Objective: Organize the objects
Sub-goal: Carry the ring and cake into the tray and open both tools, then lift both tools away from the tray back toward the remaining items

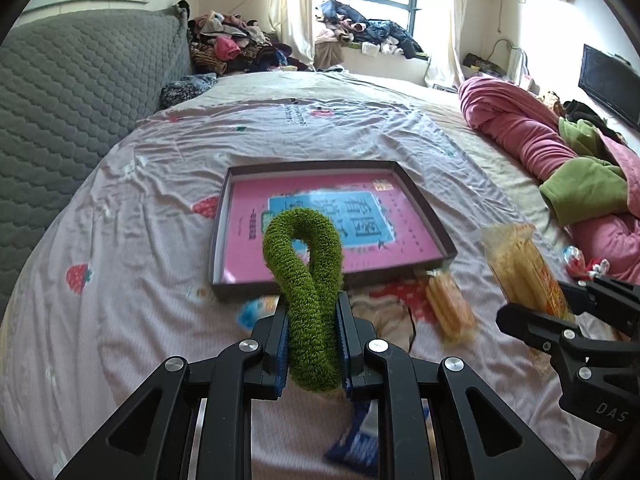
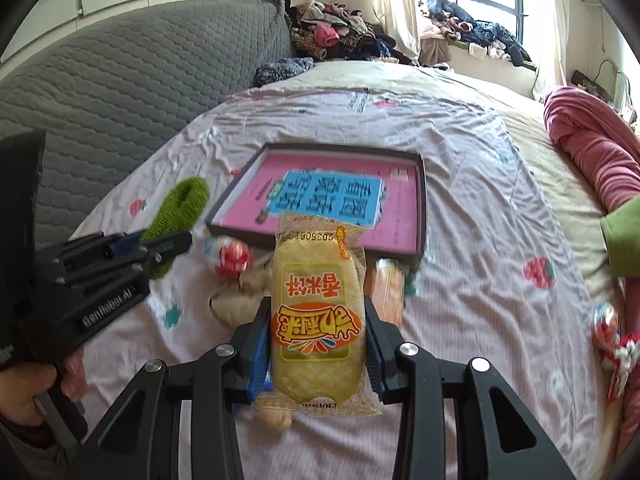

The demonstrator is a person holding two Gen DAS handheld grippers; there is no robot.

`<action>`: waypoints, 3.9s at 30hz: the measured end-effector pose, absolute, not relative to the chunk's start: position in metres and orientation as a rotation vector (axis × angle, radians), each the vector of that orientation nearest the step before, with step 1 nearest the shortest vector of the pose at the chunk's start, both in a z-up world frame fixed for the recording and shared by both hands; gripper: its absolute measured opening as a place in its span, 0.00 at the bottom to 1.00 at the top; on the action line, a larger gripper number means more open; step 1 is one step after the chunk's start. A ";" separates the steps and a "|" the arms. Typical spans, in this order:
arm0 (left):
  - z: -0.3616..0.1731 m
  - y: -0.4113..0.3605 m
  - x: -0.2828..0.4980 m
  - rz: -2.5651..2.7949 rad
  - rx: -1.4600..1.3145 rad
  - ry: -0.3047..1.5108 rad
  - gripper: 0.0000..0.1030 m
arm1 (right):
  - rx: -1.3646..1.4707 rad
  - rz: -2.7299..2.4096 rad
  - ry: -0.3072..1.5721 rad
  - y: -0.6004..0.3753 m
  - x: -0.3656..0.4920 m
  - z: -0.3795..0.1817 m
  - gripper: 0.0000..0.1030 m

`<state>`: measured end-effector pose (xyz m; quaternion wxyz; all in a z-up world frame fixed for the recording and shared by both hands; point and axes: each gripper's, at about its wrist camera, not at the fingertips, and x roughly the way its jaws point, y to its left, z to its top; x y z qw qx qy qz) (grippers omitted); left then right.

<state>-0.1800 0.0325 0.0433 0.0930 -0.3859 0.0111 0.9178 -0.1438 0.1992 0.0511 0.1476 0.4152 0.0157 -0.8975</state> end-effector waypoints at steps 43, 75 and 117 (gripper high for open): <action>-0.064 0.049 -0.418 2.633 -1.503 0.043 0.25 | 1.497 -2.473 0.045 0.186 -0.411 -0.064 0.39; 0.031 0.013 -0.336 2.795 -1.371 -0.014 0.86 | 1.366 -2.537 -0.078 0.214 -0.319 0.029 0.80; 0.014 0.042 -0.094 2.751 -1.296 0.086 1.00 | 1.279 -2.552 0.074 0.239 -0.047 0.015 0.93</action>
